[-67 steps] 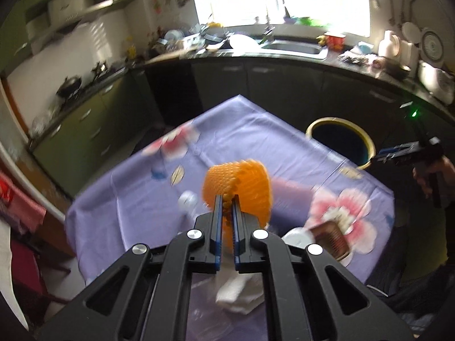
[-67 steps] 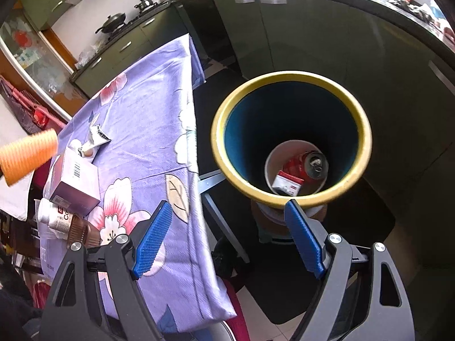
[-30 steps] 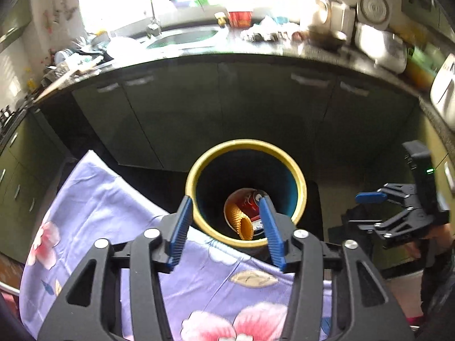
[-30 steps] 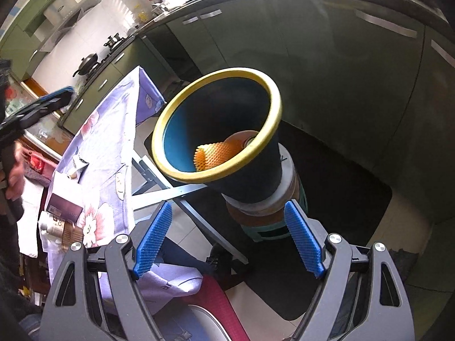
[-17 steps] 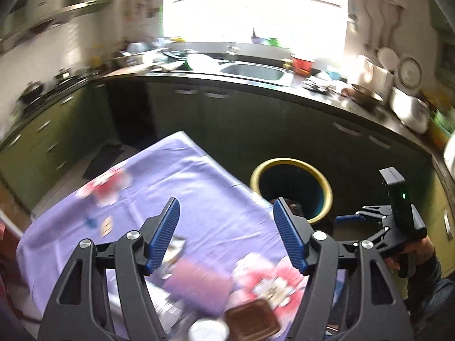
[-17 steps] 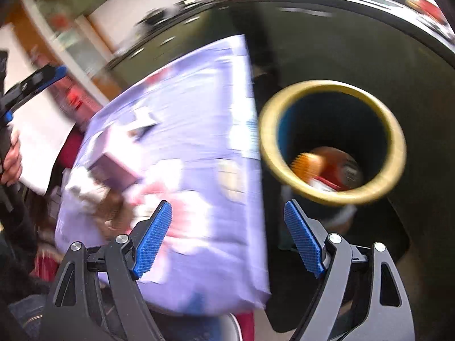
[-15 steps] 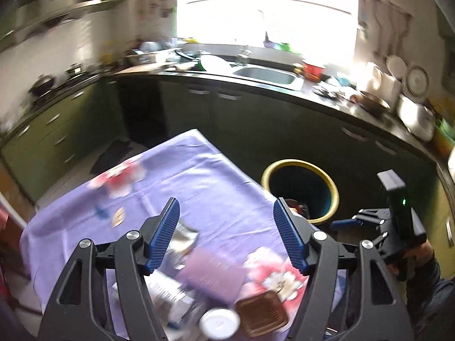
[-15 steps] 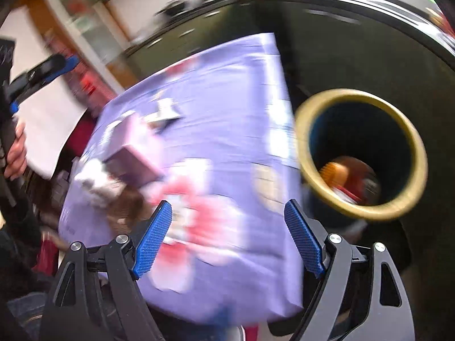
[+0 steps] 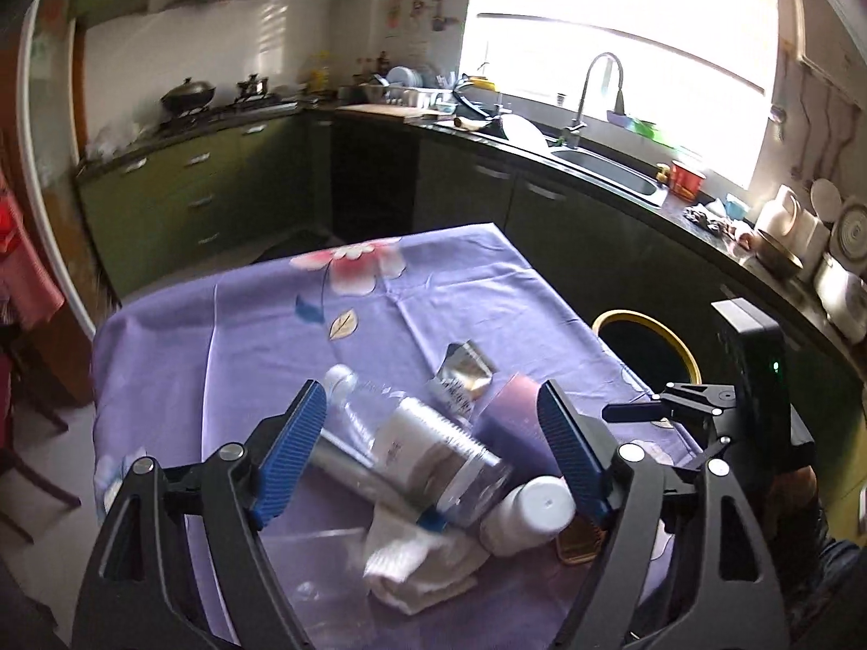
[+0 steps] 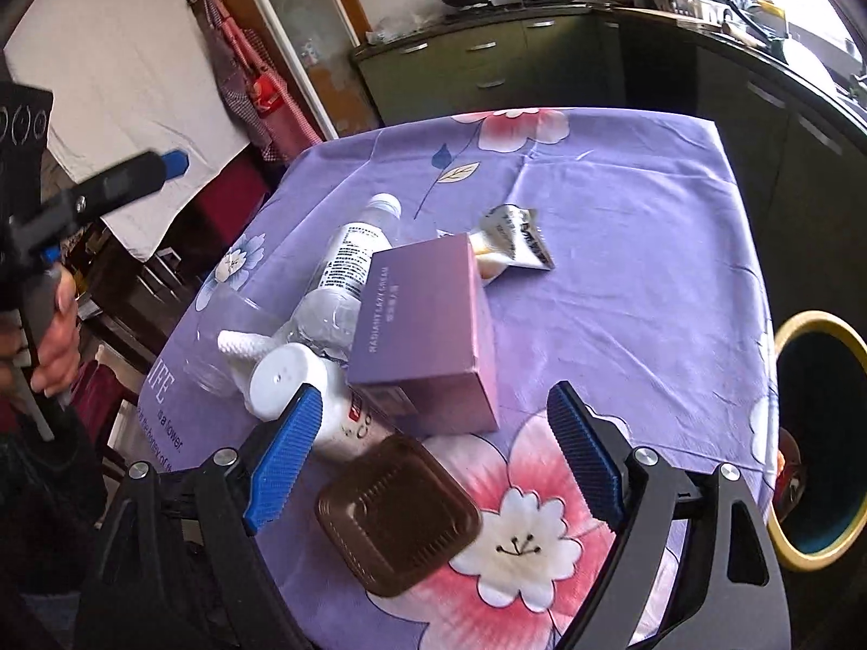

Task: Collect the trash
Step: 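Grasp the purple cream box with the right gripper, then carry the purple box over the bin and open the right gripper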

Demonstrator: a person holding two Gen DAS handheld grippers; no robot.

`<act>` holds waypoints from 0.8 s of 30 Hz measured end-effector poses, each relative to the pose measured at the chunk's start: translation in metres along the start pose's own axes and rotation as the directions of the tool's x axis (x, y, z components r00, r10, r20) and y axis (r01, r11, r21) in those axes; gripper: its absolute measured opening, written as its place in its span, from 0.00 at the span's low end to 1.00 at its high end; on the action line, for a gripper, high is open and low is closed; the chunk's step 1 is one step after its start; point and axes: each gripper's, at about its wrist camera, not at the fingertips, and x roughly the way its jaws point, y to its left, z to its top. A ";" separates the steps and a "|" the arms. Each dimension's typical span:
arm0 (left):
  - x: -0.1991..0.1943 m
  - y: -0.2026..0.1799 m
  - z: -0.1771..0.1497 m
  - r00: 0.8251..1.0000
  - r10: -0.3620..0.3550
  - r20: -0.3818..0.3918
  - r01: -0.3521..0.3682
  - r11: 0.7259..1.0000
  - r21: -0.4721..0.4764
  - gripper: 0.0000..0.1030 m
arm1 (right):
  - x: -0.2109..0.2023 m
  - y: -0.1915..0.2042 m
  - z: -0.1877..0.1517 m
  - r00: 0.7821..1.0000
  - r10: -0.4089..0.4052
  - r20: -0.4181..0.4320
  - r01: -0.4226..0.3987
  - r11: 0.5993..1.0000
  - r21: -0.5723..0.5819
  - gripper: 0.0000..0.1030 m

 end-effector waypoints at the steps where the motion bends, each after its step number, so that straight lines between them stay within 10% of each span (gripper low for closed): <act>1: 0.000 0.003 -0.003 1.000 -0.001 -0.003 0.001 1.000 -0.013 0.74 | 0.000 -0.002 0.000 1.000 0.003 -0.003 -0.003 1.000 -0.002 0.82; 14: 0.010 0.032 -0.029 0.999 0.005 -0.050 -0.011 0.993 -0.120 0.76 | 0.021 -0.005 0.008 0.999 -0.019 -0.031 0.018 1.000 -0.014 0.81; 24: 0.011 0.034 -0.033 0.998 0.011 -0.060 -0.019 0.992 -0.124 0.76 | 0.036 -0.010 0.015 0.999 -0.029 -0.026 0.029 1.000 -0.002 0.56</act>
